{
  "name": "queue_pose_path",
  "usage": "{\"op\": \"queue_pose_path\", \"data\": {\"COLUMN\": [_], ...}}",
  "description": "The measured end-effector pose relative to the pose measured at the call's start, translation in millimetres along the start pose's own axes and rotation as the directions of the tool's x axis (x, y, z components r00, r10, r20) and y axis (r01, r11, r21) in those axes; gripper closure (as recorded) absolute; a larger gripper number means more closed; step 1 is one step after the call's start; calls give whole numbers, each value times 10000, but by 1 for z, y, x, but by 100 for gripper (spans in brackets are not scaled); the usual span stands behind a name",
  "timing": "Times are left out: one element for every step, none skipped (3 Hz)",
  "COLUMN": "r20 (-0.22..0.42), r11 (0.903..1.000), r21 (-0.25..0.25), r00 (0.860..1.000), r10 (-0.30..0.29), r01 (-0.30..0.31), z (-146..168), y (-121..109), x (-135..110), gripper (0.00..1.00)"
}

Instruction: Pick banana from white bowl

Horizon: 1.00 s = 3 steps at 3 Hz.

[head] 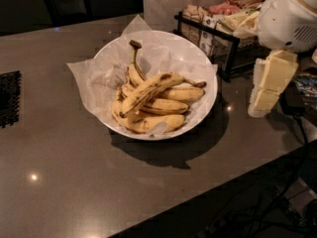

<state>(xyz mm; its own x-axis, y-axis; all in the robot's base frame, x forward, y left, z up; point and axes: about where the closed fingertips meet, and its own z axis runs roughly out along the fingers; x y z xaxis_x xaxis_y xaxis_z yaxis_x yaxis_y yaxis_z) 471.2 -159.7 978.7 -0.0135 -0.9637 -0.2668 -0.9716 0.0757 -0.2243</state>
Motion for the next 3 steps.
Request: {"op": "queue_pose_path", "data": {"r20": [541, 1011, 1406], "r11": [9967, 9868, 9657], "r21": [-491, -1147, -1967], "r00": [9966, 9896, 9797], "r10": [-620, -1025, -1430], "r01": [647, 1140, 1692], "z": [17, 43, 75], "y": [-12, -19, -20], "x": [-21, -40, -61], "gripper": [0, 0, 0]}}
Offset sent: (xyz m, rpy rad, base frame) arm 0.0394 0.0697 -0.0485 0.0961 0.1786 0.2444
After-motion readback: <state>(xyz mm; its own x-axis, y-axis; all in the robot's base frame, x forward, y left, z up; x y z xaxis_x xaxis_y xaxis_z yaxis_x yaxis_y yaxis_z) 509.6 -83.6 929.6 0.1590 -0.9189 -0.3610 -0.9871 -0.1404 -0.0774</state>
